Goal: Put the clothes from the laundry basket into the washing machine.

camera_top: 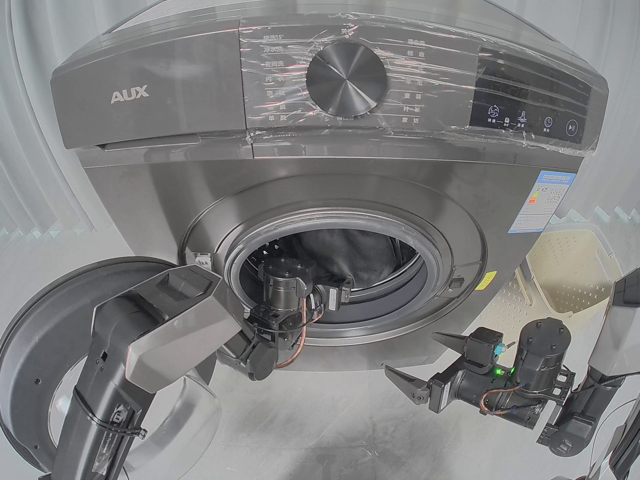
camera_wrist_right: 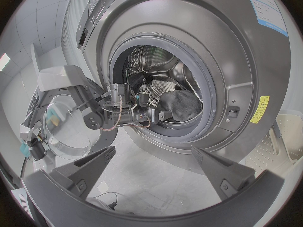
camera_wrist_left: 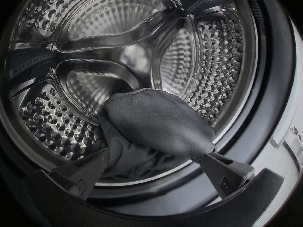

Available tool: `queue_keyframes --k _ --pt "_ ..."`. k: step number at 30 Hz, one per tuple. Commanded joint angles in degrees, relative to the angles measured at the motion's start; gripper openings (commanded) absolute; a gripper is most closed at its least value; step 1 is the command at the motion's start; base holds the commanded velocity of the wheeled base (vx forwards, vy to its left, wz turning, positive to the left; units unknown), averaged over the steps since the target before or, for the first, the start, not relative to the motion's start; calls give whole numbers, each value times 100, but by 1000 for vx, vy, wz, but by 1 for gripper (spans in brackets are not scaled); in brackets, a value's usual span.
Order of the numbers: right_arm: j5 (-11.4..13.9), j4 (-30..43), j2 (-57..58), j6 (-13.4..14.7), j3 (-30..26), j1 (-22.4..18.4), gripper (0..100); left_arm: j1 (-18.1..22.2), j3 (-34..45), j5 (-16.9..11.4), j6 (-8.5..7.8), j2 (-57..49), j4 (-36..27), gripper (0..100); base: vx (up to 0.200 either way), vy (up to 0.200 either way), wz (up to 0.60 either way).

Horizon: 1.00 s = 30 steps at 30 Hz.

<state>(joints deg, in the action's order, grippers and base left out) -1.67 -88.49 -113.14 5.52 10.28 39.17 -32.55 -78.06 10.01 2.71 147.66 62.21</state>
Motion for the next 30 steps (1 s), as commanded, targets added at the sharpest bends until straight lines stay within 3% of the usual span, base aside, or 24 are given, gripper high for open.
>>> queue_keyframes --k 1,14,25,26,30 --pt "0 -1 -15 1 1 3 100 -173 810 -140 -7 -669 169 100 0 0 0" --pt "0 -1 -41 1 9 3 100 -270 300 -166 -7 -581 178 100 0 0 0" --pt "0 -1 -59 1 1 3 100 -103 -1019 -113 -16 439 -42 100 0 0 0" --pt "0 -1 -59 1 1 3 100 -94 -1054 -113 -16 474 -51 0 0 0 0" --pt "0 -1 -50 1 1 -6 100 -103 -1080 -122 -16 509 -86 0 0 0 0"
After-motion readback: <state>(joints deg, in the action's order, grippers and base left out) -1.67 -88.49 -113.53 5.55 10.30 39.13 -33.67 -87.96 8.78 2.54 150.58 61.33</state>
